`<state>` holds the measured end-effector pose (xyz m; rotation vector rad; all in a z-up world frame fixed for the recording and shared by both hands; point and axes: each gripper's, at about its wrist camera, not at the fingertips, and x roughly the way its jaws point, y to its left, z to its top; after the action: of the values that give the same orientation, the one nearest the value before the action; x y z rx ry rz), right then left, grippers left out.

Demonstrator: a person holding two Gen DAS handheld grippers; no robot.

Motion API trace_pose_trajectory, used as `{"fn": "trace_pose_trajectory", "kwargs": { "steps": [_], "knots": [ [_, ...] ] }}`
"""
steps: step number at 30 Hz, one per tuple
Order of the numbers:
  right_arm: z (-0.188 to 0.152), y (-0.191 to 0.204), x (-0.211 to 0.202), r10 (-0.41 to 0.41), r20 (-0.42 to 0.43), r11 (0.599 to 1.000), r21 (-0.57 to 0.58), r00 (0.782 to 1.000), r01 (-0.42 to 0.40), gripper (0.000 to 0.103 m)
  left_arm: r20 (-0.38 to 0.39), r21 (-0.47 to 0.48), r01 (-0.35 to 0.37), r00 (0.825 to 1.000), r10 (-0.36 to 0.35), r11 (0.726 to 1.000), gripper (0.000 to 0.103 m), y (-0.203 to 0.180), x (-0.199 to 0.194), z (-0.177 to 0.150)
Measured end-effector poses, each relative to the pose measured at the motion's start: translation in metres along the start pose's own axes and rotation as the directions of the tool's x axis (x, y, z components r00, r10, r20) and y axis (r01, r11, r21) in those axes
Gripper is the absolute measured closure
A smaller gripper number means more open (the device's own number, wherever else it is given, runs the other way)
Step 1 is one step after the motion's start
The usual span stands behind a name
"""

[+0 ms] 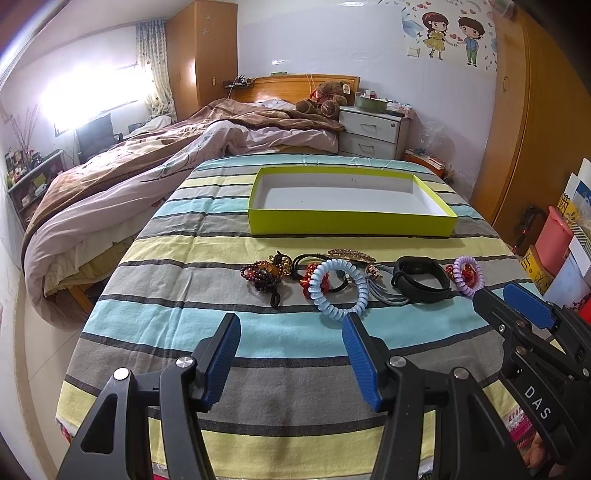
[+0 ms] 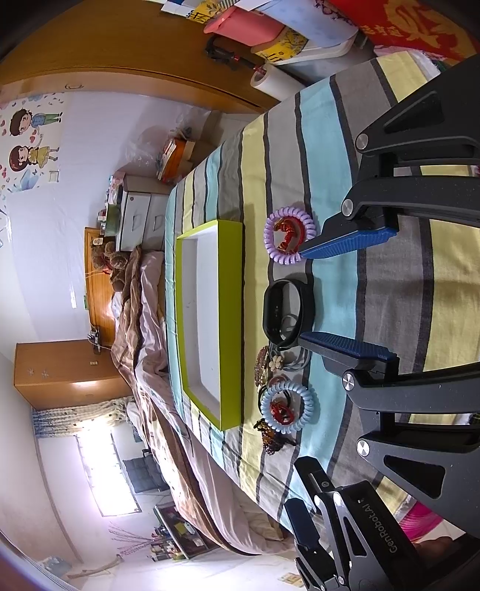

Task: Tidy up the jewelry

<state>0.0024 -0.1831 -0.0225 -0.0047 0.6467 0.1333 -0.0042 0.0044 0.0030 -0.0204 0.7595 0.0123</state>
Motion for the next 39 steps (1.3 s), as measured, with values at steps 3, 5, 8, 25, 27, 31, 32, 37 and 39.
{"fn": "trace_pose_trajectory", "kwargs": {
  "steps": [3,5,8,25,27,31,32,37,39],
  "knots": [
    [-0.0001,-0.0003,-0.0006,0.000,-0.001,1.000,0.000,1.000,0.000,0.061,0.001,0.000,0.001,1.000,-0.001,1.000,0.046,0.0000,0.0004,-0.0002],
    [-0.0004,0.0005,-0.0005,-0.001,-0.001,1.000,-0.001,1.000,0.001,0.061,0.002,0.000,0.000,1.000,0.000,1.000,0.046,-0.0002,0.0001,0.0002],
    [-0.0003,0.0003,-0.0008,-0.001,0.000,1.000,-0.001,1.000,0.001,0.061,0.002,0.000,-0.003,1.000,0.003,1.000,0.046,-0.0003,-0.0004,0.0004],
    [-0.0007,0.0000,-0.0014,0.000,0.000,1.000,-0.001,1.000,0.000,0.061,0.004,0.002,-0.004,1.000,0.004,1.000,0.046,-0.0007,0.0003,0.0007],
    [-0.0004,0.0002,-0.0009,0.000,-0.001,1.000,0.000,1.000,0.000,0.061,0.005,0.001,-0.004,1.000,0.004,1.000,0.046,-0.0007,0.0000,0.0004],
    [-0.0006,0.0005,-0.0012,0.000,0.000,1.000,-0.002,1.000,0.000,0.061,0.004,0.003,-0.004,1.000,0.004,1.000,0.046,-0.0011,0.0002,0.0002],
    [-0.0007,0.0004,-0.0008,0.000,0.001,1.000,-0.001,1.000,0.000,0.061,0.005,0.002,-0.005,1.000,0.005,1.000,0.046,-0.0011,0.0001,0.0004],
    [-0.0008,0.0001,-0.0012,0.002,0.000,1.000,-0.001,1.000,-0.002,0.061,0.006,0.002,-0.004,1.000,0.004,1.000,0.046,-0.0005,-0.0001,0.0004],
    [-0.0010,0.0007,-0.0006,-0.001,0.000,1.000,-0.001,1.000,0.001,0.061,0.005,0.002,-0.004,1.000,0.004,1.000,0.046,0.0006,-0.0002,-0.0002]
  ]
}}
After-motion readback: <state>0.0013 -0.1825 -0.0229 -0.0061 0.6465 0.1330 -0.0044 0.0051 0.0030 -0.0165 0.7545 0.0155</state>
